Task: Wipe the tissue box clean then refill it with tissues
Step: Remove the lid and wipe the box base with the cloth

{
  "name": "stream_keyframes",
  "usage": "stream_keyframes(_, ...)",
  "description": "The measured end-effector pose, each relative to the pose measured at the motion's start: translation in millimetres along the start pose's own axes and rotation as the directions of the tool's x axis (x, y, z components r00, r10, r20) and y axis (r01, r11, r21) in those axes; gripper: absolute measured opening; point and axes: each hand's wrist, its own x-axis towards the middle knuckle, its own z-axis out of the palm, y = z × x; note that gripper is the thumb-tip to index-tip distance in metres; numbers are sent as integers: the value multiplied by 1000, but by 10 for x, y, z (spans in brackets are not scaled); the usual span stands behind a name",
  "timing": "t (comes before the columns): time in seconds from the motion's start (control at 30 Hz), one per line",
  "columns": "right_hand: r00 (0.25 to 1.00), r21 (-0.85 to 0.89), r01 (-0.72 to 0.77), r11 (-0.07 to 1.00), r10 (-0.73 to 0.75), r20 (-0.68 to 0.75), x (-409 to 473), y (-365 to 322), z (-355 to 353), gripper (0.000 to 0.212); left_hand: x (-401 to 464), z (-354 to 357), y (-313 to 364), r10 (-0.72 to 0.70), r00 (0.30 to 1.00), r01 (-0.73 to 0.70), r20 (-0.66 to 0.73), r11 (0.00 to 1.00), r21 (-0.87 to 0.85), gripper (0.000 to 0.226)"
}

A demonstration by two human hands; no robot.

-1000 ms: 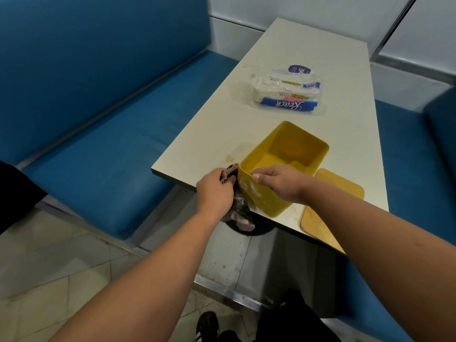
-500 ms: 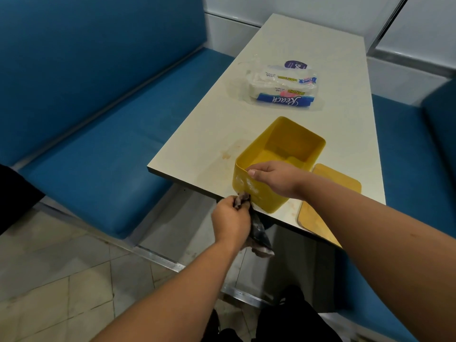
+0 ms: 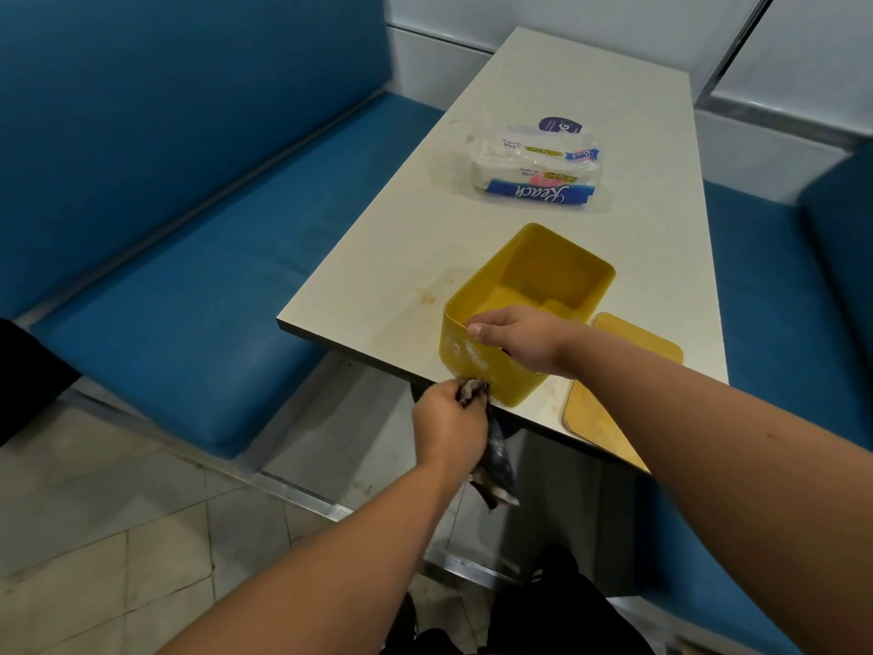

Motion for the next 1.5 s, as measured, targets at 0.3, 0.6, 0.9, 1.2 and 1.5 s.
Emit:
stream_keyframes(0.3,999,87,-36,996,33,36,3,-16,-70,45,-207,56,2,363,932,-356,3,916,-184,13)
stream_keyframes(0.6,998,104,-42,994,38,43,-3,-16,-58,47,-162,121,80,326,945,-324,-16,930,-173,3)
stream_keyframes(0.9,998,101,-46,994,43,36,7,6,-54,48,-51,114,-33,283,959,-282,18,958,-59,3)
stream_keyframes(1.2,998,90,-47,995,44,34,-1,0,-48,48,-39,100,-138,212,972,-213,97,977,-5,5)
stream_keyframes(1.5,999,76,-33,997,31,29,4,10,-53,47,-15,93,-55,247,966,-237,77,964,-119,3)
